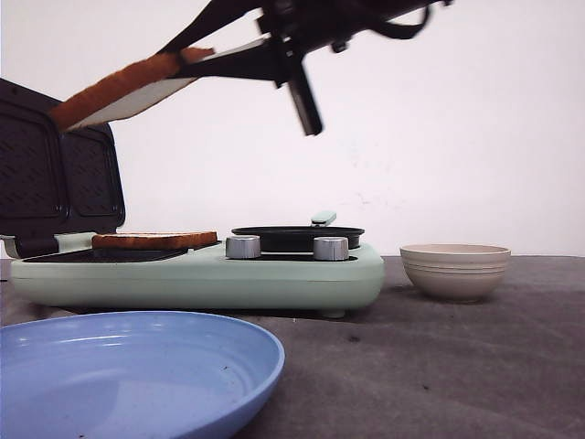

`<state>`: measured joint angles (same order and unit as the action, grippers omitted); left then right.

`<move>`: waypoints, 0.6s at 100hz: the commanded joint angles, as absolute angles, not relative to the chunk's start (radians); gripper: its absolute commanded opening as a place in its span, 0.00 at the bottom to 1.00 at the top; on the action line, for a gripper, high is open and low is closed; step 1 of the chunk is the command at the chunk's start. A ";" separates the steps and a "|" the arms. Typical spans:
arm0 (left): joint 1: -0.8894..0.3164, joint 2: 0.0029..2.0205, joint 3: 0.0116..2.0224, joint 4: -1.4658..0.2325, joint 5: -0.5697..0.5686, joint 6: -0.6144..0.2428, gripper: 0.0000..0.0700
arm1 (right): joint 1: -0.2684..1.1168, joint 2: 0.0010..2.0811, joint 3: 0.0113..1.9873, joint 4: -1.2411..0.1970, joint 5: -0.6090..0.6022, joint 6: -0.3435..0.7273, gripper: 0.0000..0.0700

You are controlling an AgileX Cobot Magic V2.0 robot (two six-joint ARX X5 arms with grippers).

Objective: Make breakfast with bread and shrimp
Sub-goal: 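Lift the bread with the right gripper over to the sandwich maker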

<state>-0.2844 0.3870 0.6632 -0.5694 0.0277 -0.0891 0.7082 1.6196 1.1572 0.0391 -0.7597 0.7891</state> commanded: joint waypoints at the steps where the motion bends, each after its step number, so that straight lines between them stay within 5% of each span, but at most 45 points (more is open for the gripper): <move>1: -0.287 0.390 0.671 -0.560 0.025 -0.080 0.74 | 0.716 1.683 1.222 0.041 -0.761 0.758 0.00; 60: -0.287 0.390 0.671 -0.559 0.025 -0.081 0.74 | 0.719 2.081 1.530 0.029 -0.758 0.767 0.00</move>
